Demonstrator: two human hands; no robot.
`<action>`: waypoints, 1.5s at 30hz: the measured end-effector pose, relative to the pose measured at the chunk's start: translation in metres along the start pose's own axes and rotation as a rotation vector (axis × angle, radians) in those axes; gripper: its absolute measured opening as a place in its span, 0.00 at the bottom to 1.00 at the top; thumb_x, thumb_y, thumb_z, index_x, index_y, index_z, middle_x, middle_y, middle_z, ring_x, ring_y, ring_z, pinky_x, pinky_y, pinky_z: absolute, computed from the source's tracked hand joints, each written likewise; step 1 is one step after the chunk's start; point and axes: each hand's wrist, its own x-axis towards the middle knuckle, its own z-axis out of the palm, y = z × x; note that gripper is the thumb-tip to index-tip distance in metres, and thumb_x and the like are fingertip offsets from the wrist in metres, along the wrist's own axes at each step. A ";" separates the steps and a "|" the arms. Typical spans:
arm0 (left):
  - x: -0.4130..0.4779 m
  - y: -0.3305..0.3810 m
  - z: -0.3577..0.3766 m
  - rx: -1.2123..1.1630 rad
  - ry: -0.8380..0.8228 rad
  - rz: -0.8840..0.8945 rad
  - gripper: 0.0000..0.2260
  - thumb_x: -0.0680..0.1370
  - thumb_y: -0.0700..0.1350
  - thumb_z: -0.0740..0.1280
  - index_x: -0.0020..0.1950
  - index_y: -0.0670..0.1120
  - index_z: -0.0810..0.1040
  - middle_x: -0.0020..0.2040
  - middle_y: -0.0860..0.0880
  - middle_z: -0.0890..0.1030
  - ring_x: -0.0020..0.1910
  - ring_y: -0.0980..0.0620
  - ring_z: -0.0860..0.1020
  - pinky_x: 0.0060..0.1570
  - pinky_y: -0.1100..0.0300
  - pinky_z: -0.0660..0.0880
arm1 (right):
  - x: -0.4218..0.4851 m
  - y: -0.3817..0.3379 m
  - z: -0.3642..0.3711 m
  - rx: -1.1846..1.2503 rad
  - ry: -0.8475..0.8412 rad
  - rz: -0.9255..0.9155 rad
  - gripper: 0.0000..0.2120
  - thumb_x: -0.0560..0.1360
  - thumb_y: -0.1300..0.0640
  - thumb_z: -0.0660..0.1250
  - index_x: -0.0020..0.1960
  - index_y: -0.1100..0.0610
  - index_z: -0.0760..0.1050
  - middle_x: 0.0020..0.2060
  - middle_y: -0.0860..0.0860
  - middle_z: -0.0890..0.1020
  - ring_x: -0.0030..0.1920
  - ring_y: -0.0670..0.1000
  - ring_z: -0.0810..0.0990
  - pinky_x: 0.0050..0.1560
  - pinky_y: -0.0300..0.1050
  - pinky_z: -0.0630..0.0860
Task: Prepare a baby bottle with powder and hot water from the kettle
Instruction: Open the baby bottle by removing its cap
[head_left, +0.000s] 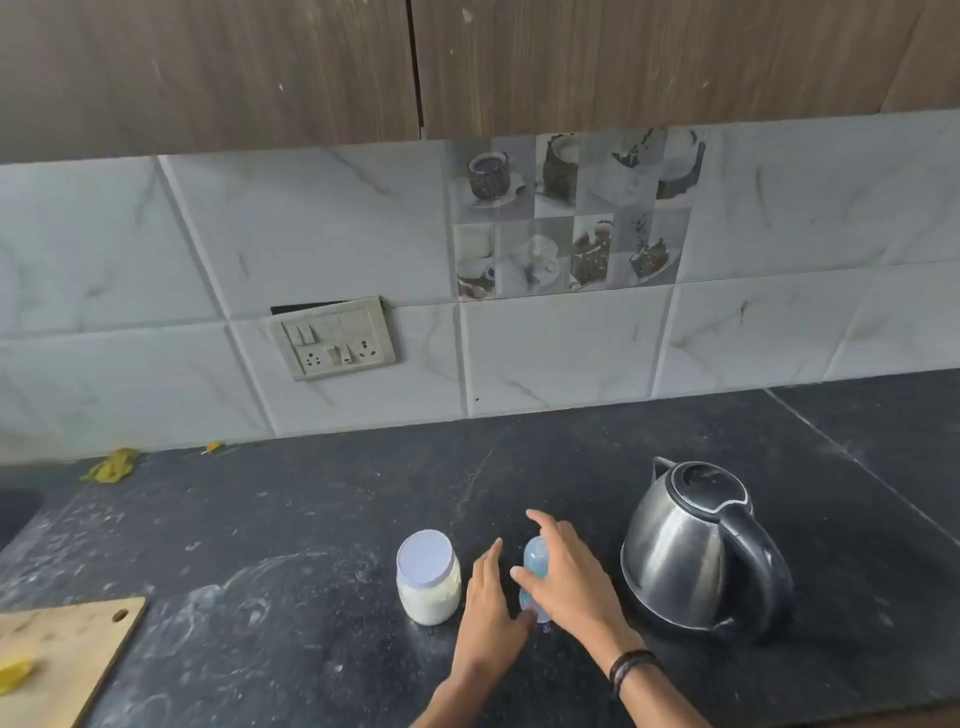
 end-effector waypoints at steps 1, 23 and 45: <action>0.003 -0.004 0.002 -0.016 -0.006 0.003 0.41 0.76 0.43 0.73 0.83 0.46 0.52 0.81 0.52 0.57 0.80 0.54 0.56 0.75 0.65 0.54 | 0.000 0.000 0.001 0.003 0.005 -0.001 0.33 0.76 0.42 0.71 0.77 0.37 0.61 0.66 0.41 0.71 0.67 0.48 0.75 0.58 0.50 0.77; 0.012 -0.004 0.029 -0.207 -0.029 -0.042 0.29 0.75 0.47 0.74 0.71 0.63 0.66 0.69 0.60 0.75 0.69 0.57 0.73 0.69 0.54 0.72 | 0.010 0.022 0.014 -0.135 -0.008 -0.032 0.28 0.77 0.46 0.75 0.73 0.42 0.66 0.63 0.43 0.77 0.64 0.45 0.77 0.58 0.40 0.80; 0.015 -0.025 0.038 -0.110 0.029 0.039 0.23 0.80 0.49 0.67 0.74 0.59 0.68 0.68 0.67 0.74 0.67 0.63 0.74 0.65 0.56 0.74 | 0.014 0.026 0.008 -0.026 -0.040 -0.057 0.22 0.74 0.53 0.76 0.64 0.47 0.72 0.57 0.42 0.79 0.59 0.47 0.76 0.54 0.37 0.72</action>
